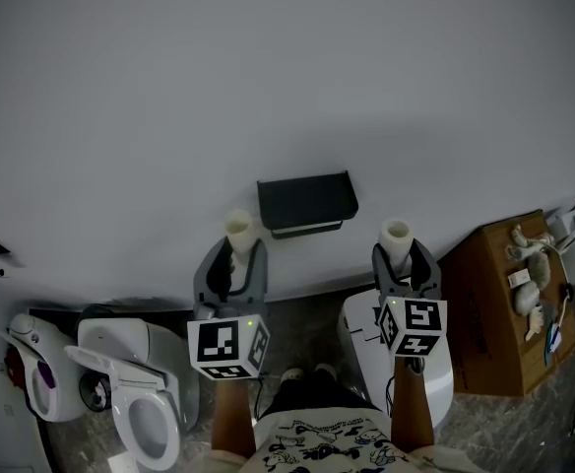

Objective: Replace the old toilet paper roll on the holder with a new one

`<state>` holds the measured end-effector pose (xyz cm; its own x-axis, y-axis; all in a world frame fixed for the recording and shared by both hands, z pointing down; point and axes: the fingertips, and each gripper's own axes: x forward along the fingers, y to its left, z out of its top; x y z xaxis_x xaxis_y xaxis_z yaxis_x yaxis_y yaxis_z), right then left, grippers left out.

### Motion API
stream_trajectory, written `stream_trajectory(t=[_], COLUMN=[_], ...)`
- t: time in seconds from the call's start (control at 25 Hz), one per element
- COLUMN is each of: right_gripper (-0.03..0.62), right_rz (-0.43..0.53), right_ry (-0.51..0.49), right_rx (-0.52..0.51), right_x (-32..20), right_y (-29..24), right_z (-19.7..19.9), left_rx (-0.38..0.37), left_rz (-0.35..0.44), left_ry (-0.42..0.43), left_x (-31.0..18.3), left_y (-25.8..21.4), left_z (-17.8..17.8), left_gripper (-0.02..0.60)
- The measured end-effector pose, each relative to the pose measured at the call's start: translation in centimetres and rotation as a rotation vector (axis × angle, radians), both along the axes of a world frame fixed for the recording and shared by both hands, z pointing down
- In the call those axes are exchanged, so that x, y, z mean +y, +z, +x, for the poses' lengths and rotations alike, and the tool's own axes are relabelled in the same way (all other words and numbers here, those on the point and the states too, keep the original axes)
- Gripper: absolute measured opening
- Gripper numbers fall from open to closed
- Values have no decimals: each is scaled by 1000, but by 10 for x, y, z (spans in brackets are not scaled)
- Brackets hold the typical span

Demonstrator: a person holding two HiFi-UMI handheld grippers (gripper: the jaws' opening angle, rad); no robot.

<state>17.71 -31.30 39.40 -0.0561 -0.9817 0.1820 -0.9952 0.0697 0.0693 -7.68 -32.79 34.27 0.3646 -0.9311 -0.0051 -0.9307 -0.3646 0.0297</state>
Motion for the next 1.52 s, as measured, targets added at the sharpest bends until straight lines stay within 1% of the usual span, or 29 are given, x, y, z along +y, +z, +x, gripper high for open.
stream_trajectory(t=[0.12,0.24,0.44,0.6,0.72,0.8,0.92,0.96,1.0,1.16,1.52], right_gripper=[275,275,275,275,275,275,275,275,275,275,275], right_rz=[-29,-63,-123,-140,-140,-120,-84,-76,-68,-51,-12], right_ry=[-20,-32,-66,-117,-147,-175,-223,-239,-255,-292,-349], right_rx=[129,300,659,900,1048,1163,1408,1469,1498,1464,1487], right_x=[-9,-17,-33,-44,-52,-56,-61,-62,-63,-65,-70], right_y=[8,18,37,46,49,48,50,52,53,57,62], right_z=[-2,2,12,10,8,2,-10,-14,-18,-29,-52], left_rx=[-1,-8,-22,-27,-27,-30,-36,-37,-38,-42,-47], left_rz=[-4,-7,-5,-11,-16,-16,-12,-12,-12,-12,-14], left_ry=[-8,-13,-25,-38,-43,-44,-46,-48,-51,-60,-94], left_x=[-1,-2,-1,-2,-2,-1,-1,-1,-1,0,5], left_y=[2,3,1,2,4,4,3,3,4,5,5], left_z=[-8,-12,-18,-24,-27,-28,-29,-29,-30,-33,-45], left_gripper=[183,183,183,183,183,183,183,183,183,183,183])
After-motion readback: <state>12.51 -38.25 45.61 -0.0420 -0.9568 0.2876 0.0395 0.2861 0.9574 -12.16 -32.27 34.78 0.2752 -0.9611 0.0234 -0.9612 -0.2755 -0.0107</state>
